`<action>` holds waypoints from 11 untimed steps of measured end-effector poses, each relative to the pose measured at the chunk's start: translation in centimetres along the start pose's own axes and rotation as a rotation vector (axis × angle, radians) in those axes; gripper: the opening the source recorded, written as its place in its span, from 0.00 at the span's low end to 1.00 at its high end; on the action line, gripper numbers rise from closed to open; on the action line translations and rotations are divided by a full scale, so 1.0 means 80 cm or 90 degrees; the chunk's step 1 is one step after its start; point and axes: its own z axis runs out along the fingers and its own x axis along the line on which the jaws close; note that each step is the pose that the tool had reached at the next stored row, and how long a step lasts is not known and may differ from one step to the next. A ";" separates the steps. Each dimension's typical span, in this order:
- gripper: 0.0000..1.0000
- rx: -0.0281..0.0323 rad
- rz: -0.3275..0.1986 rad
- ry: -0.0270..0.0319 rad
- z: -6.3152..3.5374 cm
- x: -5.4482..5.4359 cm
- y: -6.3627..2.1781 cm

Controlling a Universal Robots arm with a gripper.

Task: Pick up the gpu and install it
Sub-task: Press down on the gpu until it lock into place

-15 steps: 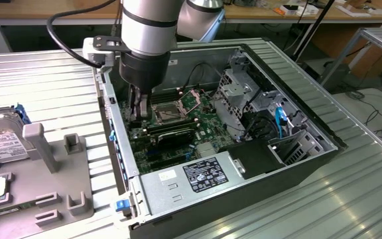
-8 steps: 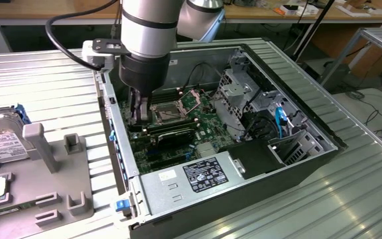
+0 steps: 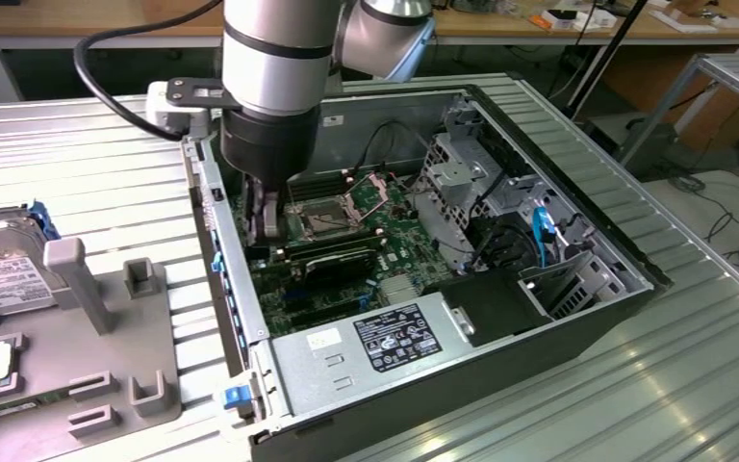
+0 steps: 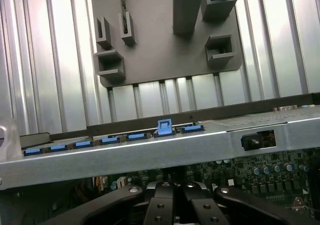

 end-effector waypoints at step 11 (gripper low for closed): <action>0.11 -0.0050 -0.002 -0.0261 0.001 0.007 0.002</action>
